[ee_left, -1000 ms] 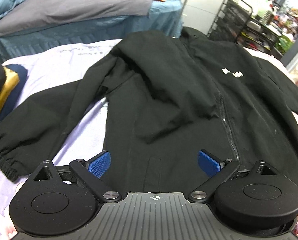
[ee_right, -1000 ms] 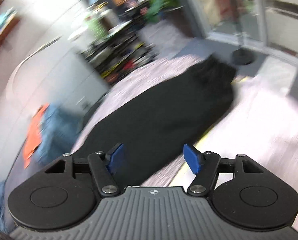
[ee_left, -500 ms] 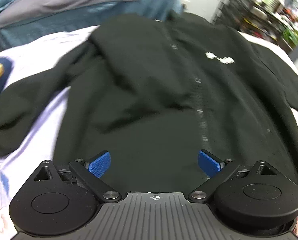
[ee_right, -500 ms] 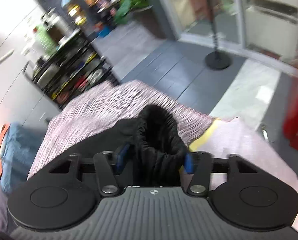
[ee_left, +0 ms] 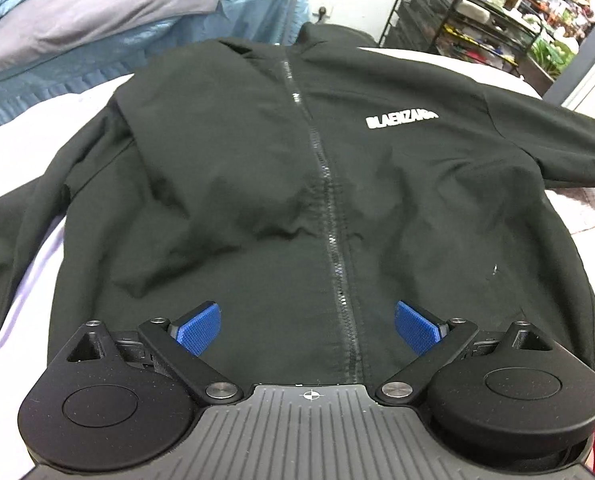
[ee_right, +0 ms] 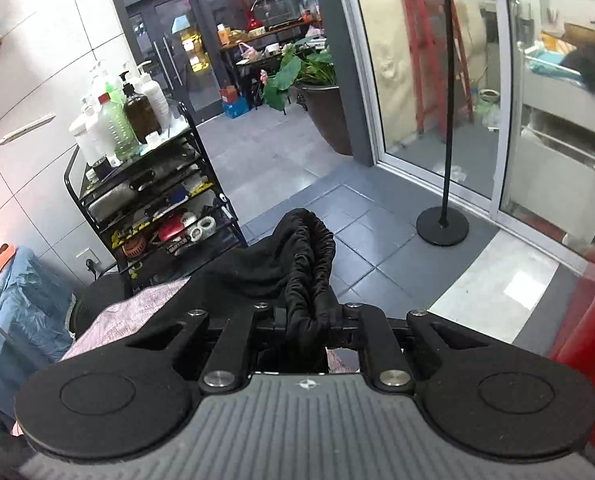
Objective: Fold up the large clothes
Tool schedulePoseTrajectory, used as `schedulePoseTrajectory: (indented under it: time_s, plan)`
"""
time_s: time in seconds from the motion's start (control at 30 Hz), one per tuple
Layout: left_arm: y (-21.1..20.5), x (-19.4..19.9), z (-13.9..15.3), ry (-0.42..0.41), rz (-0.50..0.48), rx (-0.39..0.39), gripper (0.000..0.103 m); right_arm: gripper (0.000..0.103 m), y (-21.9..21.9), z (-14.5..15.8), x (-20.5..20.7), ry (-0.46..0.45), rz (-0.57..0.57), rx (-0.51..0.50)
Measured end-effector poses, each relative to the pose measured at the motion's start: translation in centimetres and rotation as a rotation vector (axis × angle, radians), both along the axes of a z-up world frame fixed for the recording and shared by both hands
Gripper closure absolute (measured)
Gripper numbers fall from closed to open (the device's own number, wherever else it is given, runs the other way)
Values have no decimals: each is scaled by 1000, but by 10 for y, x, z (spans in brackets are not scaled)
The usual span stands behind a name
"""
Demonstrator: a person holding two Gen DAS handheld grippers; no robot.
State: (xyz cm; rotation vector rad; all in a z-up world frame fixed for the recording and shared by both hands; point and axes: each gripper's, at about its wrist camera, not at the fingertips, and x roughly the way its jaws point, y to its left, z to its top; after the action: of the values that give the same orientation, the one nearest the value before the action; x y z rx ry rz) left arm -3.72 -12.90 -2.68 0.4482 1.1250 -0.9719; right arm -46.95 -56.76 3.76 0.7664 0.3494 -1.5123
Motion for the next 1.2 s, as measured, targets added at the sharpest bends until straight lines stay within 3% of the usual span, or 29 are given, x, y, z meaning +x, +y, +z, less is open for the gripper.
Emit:
schedulePoseTrajectory:
  time_s: [0.1, 0.37, 0.57, 0.8, 0.9, 1.03, 1.13, 1.17, 1.2]
  plan:
    - [6, 2, -2, 13, 25, 1, 0, 87, 4, 10, 22, 29, 76, -35]
    - [25, 7, -6, 20, 40, 12, 0, 86, 45, 42, 111, -170, 288, -75]
    - [41, 18, -2, 18, 67, -2, 0, 86, 98, 64, 228, -320, 585, -54]
    - [69, 37, -1, 18, 125, -9, 0, 85, 174, 39, 370, -517, 770, 115]
    - [81, 47, -1, 14, 160, 1, 0, 84, 211, 20, 420, -496, 843, 164]
    - [94, 61, -4, 28, 202, 5, 0, 81, 244, -26, 470, -341, 898, 226]
    - [97, 66, -8, 30, 208, 17, 0, 72, 253, -66, 494, -260, 864, 328]
    - [97, 67, -10, 33, 208, 20, 0, 60, 254, -77, 495, -257, 852, 360]
    - [97, 68, -11, 36, 209, 22, 0, 41, 258, -86, 498, -258, 839, 395]
